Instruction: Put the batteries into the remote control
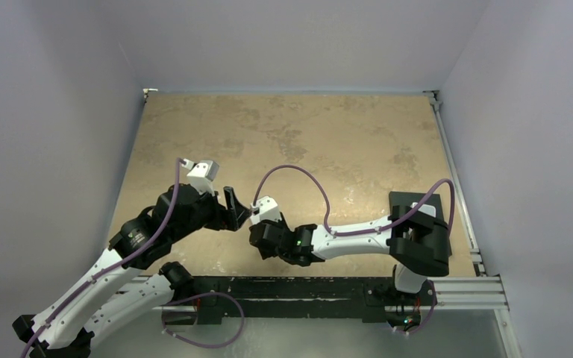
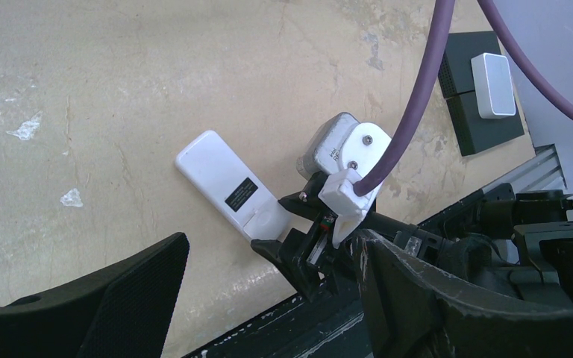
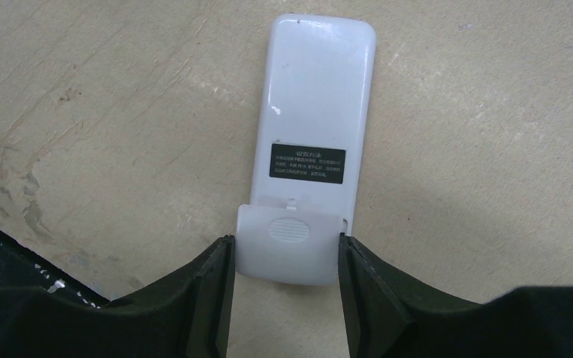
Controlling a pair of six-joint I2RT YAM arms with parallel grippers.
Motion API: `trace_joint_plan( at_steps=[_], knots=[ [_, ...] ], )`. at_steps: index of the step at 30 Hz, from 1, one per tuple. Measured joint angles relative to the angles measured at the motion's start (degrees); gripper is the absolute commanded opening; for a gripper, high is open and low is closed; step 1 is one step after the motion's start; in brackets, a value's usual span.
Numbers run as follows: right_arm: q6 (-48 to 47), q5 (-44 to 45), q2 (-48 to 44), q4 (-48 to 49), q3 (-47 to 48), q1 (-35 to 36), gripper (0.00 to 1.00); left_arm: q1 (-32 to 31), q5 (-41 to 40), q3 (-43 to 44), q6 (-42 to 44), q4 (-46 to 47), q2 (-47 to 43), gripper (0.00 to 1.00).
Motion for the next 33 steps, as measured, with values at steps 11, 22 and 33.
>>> trace_joint_plan(
  at_steps=[11, 22, 33],
  knots=[
    [0.0, 0.3, 0.5, -0.2, 0.0, 0.0, 0.35, 0.0, 0.0, 0.0, 0.0, 0.0, 0.0, 0.81],
    [0.0, 0.3, 1.4, -0.4, 0.0, 0.0, 0.39, 0.0, 0.0, 0.0, 0.0, 0.0, 0.0, 0.81],
    [0.0, 0.5, 1.4, -0.4, 0.0, 0.1, 0.48, 0.0, 0.0, 0.0, 0.0, 0.0, 0.0, 0.81]
  ],
)
